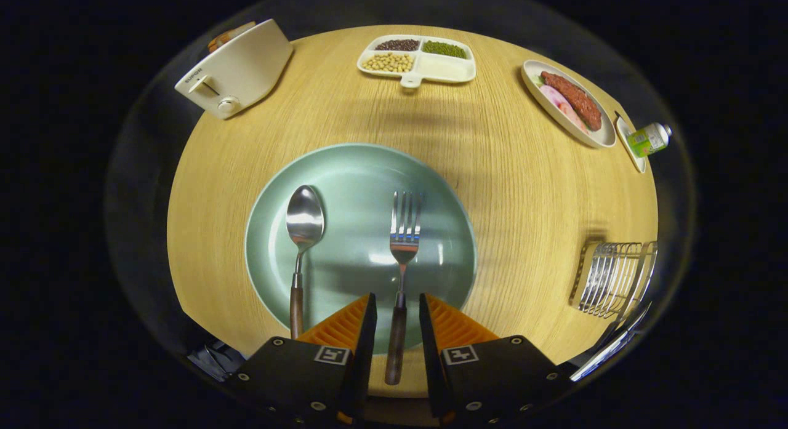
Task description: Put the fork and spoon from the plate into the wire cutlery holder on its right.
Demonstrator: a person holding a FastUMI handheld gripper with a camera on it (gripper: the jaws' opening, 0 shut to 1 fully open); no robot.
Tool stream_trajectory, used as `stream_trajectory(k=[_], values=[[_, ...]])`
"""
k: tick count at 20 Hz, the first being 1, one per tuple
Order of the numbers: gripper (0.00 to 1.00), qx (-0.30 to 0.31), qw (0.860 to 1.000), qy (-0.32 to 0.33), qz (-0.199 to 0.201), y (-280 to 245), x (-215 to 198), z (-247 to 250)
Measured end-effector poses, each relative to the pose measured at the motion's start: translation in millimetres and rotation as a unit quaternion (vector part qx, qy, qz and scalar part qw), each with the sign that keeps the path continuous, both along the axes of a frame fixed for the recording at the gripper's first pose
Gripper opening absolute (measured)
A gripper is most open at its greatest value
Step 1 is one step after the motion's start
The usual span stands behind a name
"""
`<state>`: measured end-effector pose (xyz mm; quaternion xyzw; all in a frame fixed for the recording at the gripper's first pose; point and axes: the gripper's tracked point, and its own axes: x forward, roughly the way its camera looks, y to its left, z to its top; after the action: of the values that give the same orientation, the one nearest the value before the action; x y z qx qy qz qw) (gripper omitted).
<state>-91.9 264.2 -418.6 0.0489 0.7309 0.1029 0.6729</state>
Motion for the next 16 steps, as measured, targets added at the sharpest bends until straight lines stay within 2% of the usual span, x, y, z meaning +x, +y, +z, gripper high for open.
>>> stream_trajectory(k=[1,2,6,13,16], values=[[0.36,-0.007,1.000,0.012,-0.004,-0.8,-2.9,-2.9],[0.28,-0.019,1.000,0.017,-0.005,-2.6,-4.7,-6.8],[0.14,-0.046,0.999,0.016,-0.020,-5.2,-7.1,-15.5],[0.06,0.004,0.997,-0.017,-0.070,-5.6,-4.2,-10.1],[0.06,0.022,0.996,-0.054,-0.071,-15.1,3.7,0.8]])
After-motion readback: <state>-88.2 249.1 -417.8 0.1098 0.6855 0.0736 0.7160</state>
